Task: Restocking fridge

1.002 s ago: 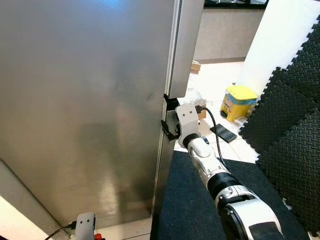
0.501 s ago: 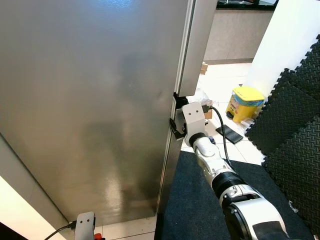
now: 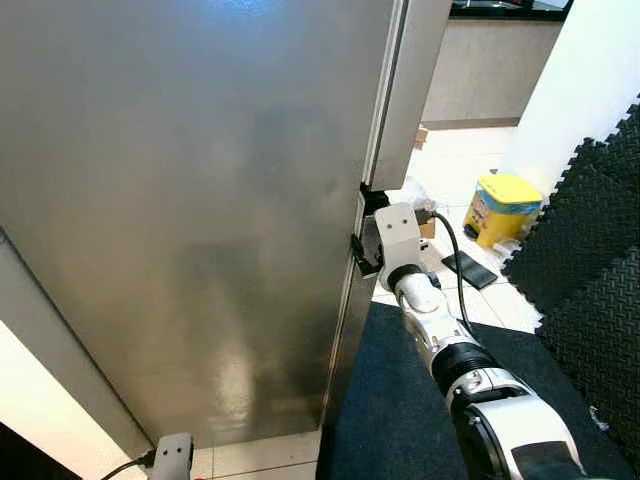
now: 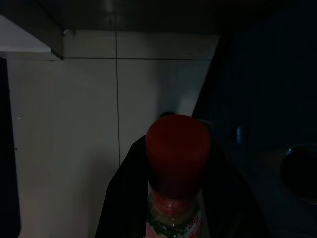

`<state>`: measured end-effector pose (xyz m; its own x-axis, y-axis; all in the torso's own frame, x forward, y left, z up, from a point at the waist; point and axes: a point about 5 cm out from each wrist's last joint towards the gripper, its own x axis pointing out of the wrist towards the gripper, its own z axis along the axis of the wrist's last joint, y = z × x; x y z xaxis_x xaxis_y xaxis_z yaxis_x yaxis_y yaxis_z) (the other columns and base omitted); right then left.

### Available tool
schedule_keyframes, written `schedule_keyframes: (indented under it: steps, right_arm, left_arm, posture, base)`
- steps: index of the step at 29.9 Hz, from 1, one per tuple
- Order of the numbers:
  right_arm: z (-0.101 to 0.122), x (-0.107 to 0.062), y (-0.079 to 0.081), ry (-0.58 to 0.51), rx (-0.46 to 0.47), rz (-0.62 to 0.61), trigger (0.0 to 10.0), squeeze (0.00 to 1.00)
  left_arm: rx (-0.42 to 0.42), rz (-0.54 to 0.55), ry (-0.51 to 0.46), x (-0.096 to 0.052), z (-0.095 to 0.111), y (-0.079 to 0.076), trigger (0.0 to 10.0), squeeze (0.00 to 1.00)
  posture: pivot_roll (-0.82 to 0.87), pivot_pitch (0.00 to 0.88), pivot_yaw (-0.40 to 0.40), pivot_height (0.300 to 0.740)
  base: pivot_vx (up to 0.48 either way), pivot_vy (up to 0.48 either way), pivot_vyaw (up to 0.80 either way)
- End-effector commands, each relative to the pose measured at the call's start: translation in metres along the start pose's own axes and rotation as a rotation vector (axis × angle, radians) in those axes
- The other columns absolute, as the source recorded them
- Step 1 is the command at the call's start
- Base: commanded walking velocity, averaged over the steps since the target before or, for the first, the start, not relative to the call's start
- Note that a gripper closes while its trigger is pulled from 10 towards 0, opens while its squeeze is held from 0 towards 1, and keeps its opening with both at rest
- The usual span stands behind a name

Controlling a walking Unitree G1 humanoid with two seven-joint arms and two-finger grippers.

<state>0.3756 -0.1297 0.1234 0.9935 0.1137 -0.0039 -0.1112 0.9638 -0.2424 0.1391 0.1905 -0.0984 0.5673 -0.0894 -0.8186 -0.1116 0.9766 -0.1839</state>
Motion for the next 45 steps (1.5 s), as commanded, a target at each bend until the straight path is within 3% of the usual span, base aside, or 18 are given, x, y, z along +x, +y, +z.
schedule_keyframes:
  steps: [1, 26, 37, 45]
  right_arm:
    - [-0.01, -0.003, -0.032, 0.056, 0.028, -0.156, 10.0, 0.0]
    - [-0.012, -0.004, -0.038, 0.066, 0.025, -0.185, 10.0, 0.0]
    - [-0.019, -0.009, -0.054, 0.104, -0.006, -0.28, 10.0, 0.0]
    - [-0.019, -0.009, -0.053, 0.105, 0.003, -0.275, 10.0, 0.0]
  left_arm:
    - [0.005, -0.008, 0.013, 0.0, -0.002, -0.001, 10.0, 0.0]
    - [0.015, -0.007, 0.015, 0.0, -0.002, -0.001, 10.0, 0.0]
    - [0.019, -0.009, 0.014, 0.0, -0.002, -0.001, 10.0, 0.0]
    - [0.02, -0.01, 0.014, 0.0, -0.001, -0.001, 10.0, 0.0]
  posture:
    - [-0.05, 0.0, -0.027, 0.74]
    - [-0.05, 0.0, -0.023, 0.74]
    - [-0.05, 0.0, -0.022, 0.74]
    - [-0.05, 0.0, -0.022, 0.74]
  base:
    - [0.0, 0.0, 0.0]
    - [0.0, 0.0, 0.0]
    - [0.0, 0.0, 0.0]
    - [0.0, 0.0, 0.0]
